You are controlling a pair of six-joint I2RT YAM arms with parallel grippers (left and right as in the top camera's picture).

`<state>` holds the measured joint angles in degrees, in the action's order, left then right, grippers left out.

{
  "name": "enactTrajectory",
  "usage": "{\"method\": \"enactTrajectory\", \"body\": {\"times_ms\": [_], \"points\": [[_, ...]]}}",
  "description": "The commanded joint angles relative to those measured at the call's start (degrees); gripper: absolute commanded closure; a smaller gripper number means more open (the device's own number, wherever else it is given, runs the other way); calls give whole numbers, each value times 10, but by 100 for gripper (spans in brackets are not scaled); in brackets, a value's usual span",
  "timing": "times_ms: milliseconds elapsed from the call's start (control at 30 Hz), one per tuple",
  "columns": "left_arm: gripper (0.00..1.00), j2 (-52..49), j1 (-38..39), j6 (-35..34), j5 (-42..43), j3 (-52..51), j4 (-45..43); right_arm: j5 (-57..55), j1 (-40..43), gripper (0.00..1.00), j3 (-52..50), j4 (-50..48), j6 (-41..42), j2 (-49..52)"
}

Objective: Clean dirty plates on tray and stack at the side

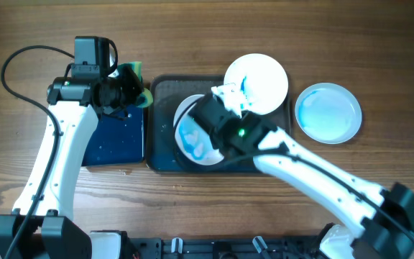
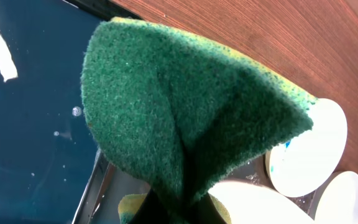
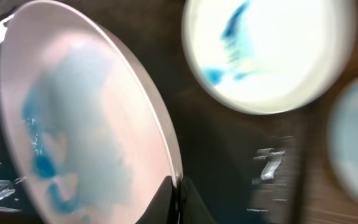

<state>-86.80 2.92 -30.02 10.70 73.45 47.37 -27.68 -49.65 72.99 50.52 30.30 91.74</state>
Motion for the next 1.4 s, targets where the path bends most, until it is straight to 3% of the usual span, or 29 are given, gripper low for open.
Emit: {"method": "enactTrajectory", "body": {"times_ms": [0, 300, 400, 500, 733, 867, 967, 1100, 1233, 1367], "points": [[96, -3, -4, 11, 15, 0, -2, -216, -40, 96, 3, 25, -5, -24], [96, -3, -4, 11, 15, -1, -2, -583, -153, 96, 3, 12, -61, -24], [96, -3, -4, 11, 15, -1, -2, -594, -180, 96, 3, -48, -170, -24], [96, -3, -4, 11, 15, -1, -2, -594, -194, 96, 3, -99, -224, -24], [96, -3, -4, 11, 15, -1, 0, -592, -197, 96, 3, -139, -247, -24], [96, -3, -4, 11, 15, -1, 0, -500, -196, 96, -4, -132, -247, -24], [96, -3, -4, 11, 15, -1, 0, -330, -179, 96, -7, -104, -197, -24], [96, -3, -4, 11, 15, -1, 1, -98, -100, 96, -7, -74, -86, -23], [96, -3, -4, 11, 15, -2, 3, 189, 21, 96, -7, -98, -52, -2], [96, -3, -4, 11, 15, -2, 3, 332, 88, 96, -7, -127, -42, 52]]}}
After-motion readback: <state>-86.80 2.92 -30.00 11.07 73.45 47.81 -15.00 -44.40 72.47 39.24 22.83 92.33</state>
